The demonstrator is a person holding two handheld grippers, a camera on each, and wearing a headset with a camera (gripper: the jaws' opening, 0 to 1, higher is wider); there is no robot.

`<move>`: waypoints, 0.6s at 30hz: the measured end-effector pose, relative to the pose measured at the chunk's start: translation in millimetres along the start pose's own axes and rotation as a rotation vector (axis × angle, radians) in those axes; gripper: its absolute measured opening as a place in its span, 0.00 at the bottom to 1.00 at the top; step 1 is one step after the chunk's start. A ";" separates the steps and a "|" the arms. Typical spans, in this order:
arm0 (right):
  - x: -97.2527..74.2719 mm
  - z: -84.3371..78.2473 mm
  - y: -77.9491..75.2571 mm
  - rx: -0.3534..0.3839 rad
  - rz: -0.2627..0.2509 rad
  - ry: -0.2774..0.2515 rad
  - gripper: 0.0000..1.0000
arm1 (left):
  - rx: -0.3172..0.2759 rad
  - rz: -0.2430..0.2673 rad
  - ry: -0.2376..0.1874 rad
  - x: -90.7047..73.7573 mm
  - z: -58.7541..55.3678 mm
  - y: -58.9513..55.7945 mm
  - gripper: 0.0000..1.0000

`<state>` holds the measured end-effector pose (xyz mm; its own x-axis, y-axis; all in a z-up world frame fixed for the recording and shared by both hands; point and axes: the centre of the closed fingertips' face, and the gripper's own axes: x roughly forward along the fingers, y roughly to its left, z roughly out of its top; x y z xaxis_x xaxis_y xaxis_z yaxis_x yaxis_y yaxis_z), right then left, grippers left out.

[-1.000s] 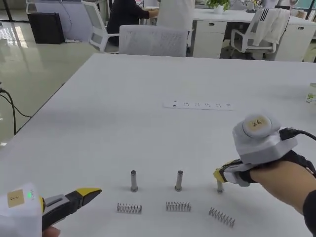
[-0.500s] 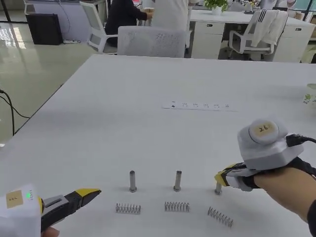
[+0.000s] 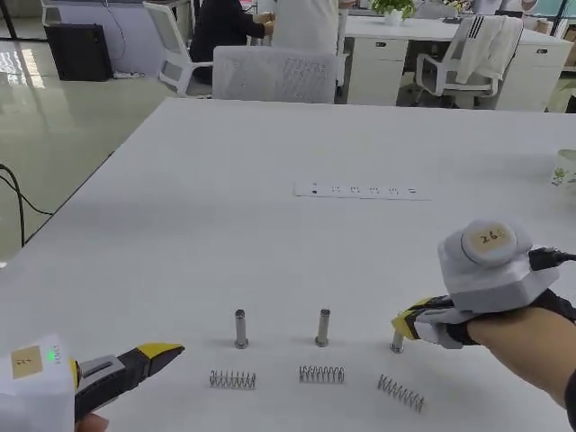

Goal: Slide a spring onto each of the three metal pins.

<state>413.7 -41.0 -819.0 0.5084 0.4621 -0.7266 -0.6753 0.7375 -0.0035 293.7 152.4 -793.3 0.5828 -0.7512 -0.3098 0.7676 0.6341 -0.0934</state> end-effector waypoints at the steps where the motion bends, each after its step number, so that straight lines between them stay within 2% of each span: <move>1: 0.0 0.0 0.0 0.000 0.000 0.000 0.05 | 0.000 0.000 -0.001 -0.2 0.3 0.0 0.78; 13: 4.1 -7.0 -0.6 -0.018 0.003 0.019 0.06 | -0.001 0.002 0.000 -1.4 0.7 -0.6 0.77; 18: 4.9 -9.9 -0.8 -0.022 0.003 0.025 0.09 | -0.001 0.003 -0.001 -1.4 1.2 -0.4 0.77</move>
<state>411.4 -44.2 -829.4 0.4929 0.4515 -0.7438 -0.6887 0.7249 -0.0163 292.8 152.9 -791.7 0.5859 -0.7493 -0.3087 0.7655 0.6367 -0.0928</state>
